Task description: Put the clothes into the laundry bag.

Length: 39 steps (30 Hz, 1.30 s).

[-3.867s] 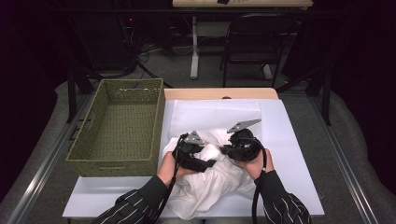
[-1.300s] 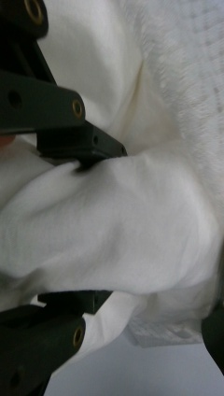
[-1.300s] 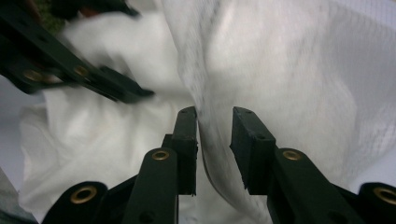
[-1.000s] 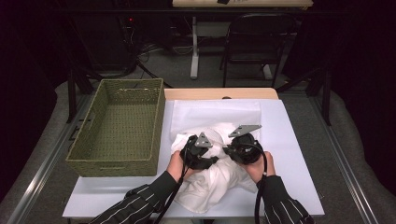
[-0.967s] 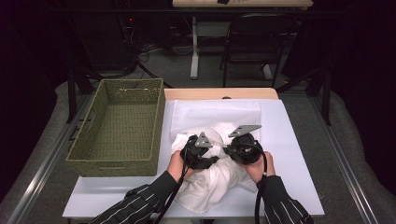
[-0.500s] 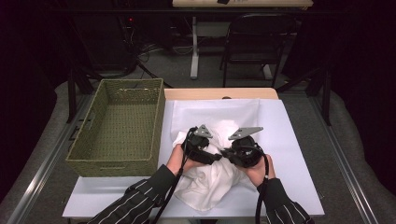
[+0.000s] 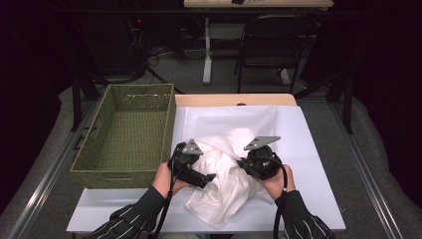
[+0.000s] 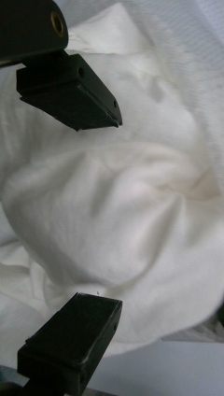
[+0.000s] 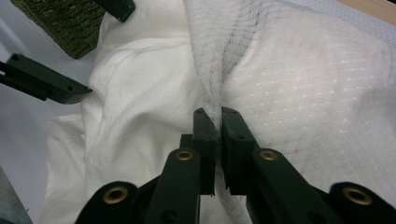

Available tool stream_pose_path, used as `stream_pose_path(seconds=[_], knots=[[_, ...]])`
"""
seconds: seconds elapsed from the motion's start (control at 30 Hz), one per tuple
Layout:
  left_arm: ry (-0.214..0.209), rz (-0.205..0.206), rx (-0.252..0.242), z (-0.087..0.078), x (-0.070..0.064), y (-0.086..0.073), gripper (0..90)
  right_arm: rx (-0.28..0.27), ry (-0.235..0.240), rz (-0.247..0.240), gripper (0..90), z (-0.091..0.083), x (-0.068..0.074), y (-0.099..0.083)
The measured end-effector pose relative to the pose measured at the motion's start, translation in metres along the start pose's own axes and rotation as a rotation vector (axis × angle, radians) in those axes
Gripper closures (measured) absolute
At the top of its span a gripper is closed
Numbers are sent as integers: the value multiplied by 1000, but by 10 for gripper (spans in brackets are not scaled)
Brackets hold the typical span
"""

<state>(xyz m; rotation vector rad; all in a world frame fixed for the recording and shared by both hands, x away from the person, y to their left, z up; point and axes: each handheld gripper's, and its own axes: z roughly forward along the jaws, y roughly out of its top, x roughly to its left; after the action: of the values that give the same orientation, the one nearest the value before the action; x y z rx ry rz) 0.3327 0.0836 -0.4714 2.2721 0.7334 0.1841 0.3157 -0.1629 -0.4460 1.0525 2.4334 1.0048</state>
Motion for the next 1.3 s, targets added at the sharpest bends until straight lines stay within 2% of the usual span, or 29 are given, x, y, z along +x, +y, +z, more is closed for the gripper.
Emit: stream_pose_path(seconds=[0.07,0.13,0.17,0.2,0.27,0.33,0.4,0.5,0.53,0.6,0.67,0.7,0.8,0.87,0.97,1.07,1.13,1.23,1.3], knots=[[8,-24,9,7,3,-3,128,-7,-1,1,821,-2,1,2],[20,-67,21,18,8,-5,233,-16,-8,-9,773,-4,2,6],[2,-83,29,24,11,-5,225,-20,-17,-10,747,-4,3,8],[-31,-118,19,28,15,-7,220,-24,-21,-14,734,-3,3,11],[-90,-162,-2,34,21,-10,240,-28,-12,-7,715,-1,5,15],[-121,-173,-39,37,23,-12,274,-18,-29,-23,713,4,7,19],[-138,-176,-56,39,24,-12,335,-4,-31,-13,712,10,6,23],[-165,-185,-76,45,22,-15,478,8,-65,4,827,17,5,25],[-183,-185,-77,46,22,-16,550,9,-64,20,857,19,4,23],[-201,-192,-95,47,22,-18,626,5,-60,29,878,20,3,21],[-223,-198,-120,45,23,-18,668,-11,-53,42,886,17,3,22],[-226,-195,-125,44,22,-16,681,-19,-55,31,887,15,4,23],[-245,-188,-160,43,16,-8,693,-48,-31,32,888,5,8,27],[-243,-157,-177,43,9,0,697,-64,-18,24,889,-1,10,29],[-226,-145,-205,48,2,12,699,-70,-35,7,888,-7,11,29],[-200,-150,-213,58,1,19,694,-60,-46,38,887,-9,3,21],[-192,-134,-209,64,2,21,672,-44,-49,62,886,-8,-3,15],[-184,-117,-183,66,4,20,575,-25,-46,85,884,-3,-9,8],[-170,-105,-156,63,5,20,458,-24,-49,77,884,0,-11,6]])
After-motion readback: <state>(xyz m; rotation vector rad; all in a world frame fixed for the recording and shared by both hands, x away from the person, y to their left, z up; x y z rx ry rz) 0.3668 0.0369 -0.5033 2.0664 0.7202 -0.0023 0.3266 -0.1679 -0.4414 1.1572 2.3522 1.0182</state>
